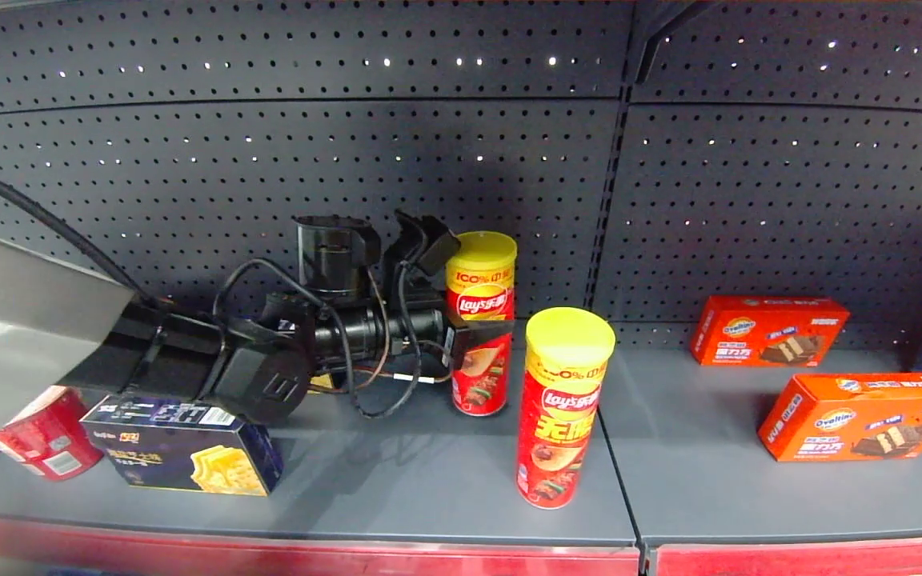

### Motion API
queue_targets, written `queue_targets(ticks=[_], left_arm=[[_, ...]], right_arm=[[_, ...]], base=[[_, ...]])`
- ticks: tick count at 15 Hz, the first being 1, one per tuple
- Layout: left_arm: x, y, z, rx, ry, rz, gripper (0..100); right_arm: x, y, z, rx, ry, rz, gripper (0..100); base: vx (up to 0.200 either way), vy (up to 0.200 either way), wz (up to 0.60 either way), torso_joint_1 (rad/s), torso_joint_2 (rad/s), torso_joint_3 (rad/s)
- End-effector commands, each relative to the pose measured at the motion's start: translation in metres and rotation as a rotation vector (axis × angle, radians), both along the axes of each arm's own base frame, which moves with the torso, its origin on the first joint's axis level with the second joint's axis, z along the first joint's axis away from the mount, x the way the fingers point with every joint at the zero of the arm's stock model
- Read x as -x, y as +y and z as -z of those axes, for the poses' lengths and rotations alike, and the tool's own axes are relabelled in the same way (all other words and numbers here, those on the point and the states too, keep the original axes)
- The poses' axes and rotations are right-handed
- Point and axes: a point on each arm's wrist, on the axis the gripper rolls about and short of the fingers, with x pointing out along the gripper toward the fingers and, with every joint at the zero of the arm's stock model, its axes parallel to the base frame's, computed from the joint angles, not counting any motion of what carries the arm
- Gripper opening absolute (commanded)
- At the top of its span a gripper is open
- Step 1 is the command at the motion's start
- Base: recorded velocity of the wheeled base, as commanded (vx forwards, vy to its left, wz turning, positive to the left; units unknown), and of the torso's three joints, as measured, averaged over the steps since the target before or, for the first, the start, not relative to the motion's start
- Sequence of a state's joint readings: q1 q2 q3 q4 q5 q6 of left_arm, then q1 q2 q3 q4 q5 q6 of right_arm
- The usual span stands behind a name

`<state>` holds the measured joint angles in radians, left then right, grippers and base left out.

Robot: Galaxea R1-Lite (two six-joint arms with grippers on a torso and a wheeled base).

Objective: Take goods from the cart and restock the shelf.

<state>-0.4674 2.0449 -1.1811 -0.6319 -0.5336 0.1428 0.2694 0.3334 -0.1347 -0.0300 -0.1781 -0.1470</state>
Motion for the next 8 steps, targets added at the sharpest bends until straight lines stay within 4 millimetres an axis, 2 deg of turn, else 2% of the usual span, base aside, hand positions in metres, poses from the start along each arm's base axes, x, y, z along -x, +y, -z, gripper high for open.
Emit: queue_targets(ticks=[1,4,8], left_arm=[[-0.016,-0.011,0.015,-0.005,0.008,0.007,0],[-0.035,-0.023,0.016,0.010,-0.025,0.010,0],[-0.044,-0.041,0.022,0.016,-0.039,0.037,0]], right_arm=[[0.000,0.000,0.000,-0.002,-0.001,0.004,100],[0.000,0.000,0.000,-0.005,-0.003,0.005,100],[0.000,0.000,0.001,-0.006,-0.001,0.003,100]], base=[[0.000,0.000,0.00,0.000,0.00,0.000],[0.000,0.000,0.00,0.000,0.00,0.000],[0.000,0.000,0.00,0.000,0.00,0.000]])
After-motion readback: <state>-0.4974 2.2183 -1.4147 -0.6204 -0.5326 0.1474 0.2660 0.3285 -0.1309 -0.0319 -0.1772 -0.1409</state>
